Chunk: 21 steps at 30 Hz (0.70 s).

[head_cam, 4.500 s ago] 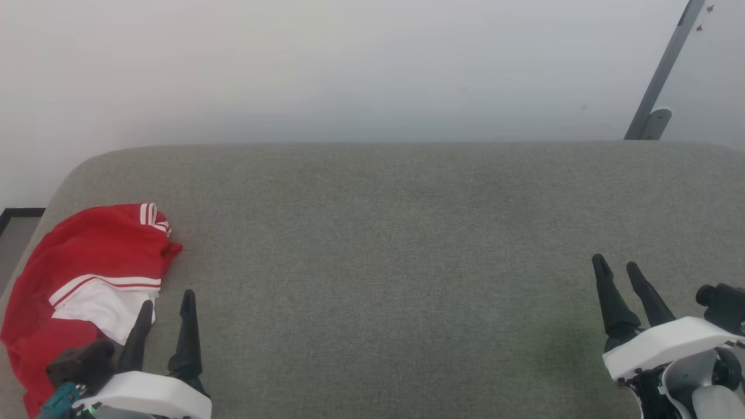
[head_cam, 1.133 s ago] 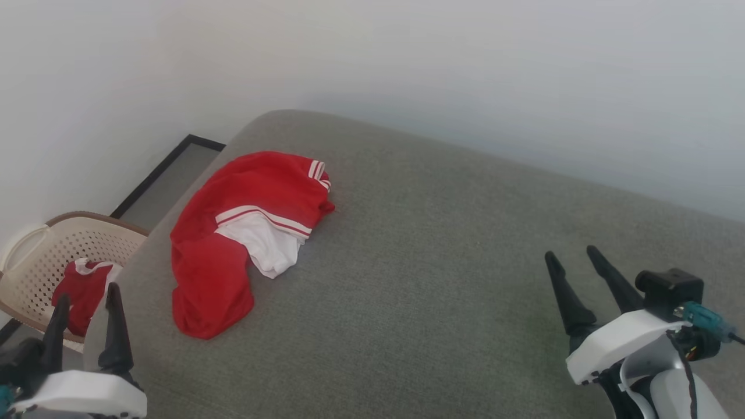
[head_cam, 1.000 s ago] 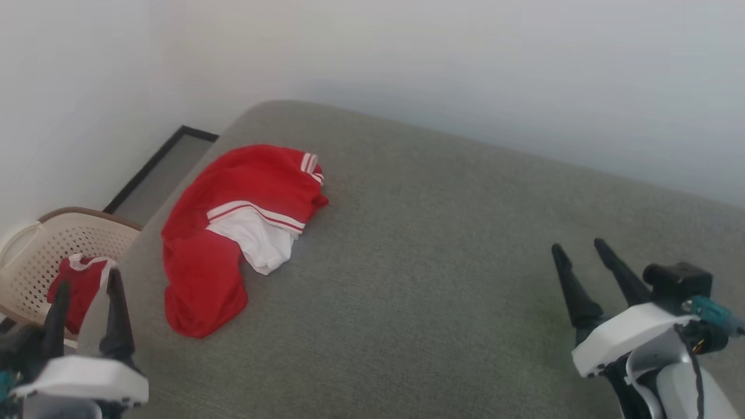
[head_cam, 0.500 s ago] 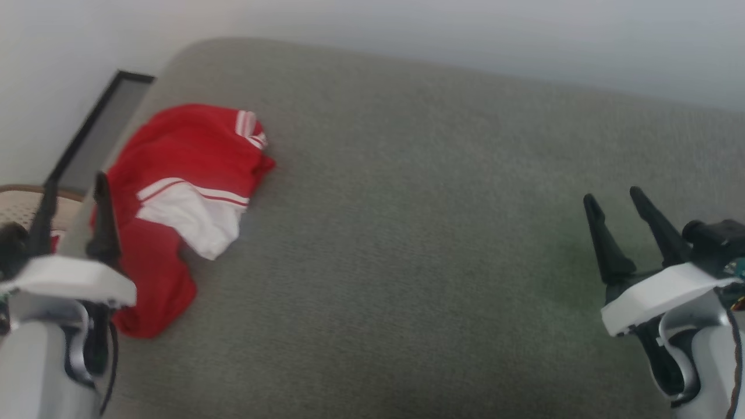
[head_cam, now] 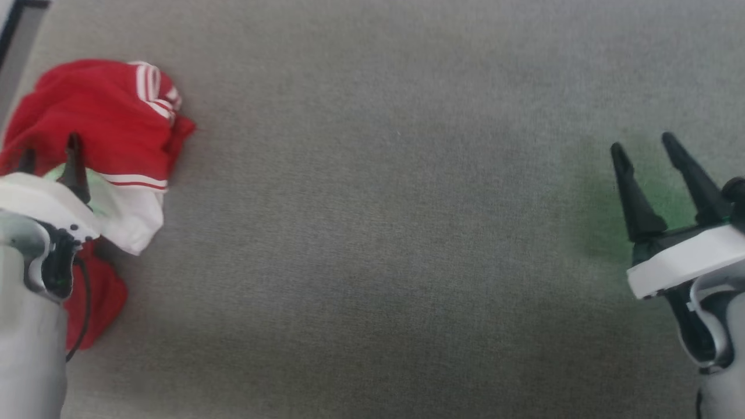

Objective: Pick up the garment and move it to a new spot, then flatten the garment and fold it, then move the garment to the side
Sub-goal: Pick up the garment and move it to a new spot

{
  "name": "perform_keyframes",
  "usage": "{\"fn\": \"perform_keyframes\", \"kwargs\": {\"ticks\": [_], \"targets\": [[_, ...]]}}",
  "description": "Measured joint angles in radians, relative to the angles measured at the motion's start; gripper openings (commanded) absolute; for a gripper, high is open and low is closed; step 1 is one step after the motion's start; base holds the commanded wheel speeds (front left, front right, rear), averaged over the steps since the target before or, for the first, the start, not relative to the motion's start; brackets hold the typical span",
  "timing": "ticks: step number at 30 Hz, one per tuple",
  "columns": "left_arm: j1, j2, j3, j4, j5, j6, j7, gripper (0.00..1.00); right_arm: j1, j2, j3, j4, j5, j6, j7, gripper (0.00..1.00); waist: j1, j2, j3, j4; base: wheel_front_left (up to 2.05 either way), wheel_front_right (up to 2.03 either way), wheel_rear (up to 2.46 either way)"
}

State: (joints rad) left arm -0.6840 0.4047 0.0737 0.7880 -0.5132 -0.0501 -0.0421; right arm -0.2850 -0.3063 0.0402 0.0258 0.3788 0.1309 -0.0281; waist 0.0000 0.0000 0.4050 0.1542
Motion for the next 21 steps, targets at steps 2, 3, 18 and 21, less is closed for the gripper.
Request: {"fn": "perform_keyframes", "kwargs": {"ticks": [2,3,18,21], "targets": [[-0.048,0.0,-0.011,0.071,-0.007,0.0,0.058,1.0,-0.006,-0.009,-0.007,-0.015,0.0,0.0,0.007,1.0,0.0,0.0,0.027,-0.005,0.0,0.0,0.0],[-0.071,-0.001,-0.018,0.103,-0.008,0.0,0.084,1.0,-0.008,-0.012,-0.01,-0.021,0.0,0.0,0.012,1.0,0.0,0.0,0.041,-0.006,0.0,0.0,0.0],[-0.313,-0.008,-0.055,0.371,-0.051,-0.005,0.402,0.74,-0.025,-0.026,-0.023,-0.066,-0.002,0.0,0.046,1.0,0.0,0.0001,0.123,0.004,0.0,0.0,0.0],[-0.314,-0.013,-0.051,0.384,-0.058,-0.012,0.371,0.0,-0.027,-0.025,-0.03,-0.067,-0.003,0.0,0.047,1.0,0.0,0.0001,0.114,0.007,0.0,0.0,0.0]]}}
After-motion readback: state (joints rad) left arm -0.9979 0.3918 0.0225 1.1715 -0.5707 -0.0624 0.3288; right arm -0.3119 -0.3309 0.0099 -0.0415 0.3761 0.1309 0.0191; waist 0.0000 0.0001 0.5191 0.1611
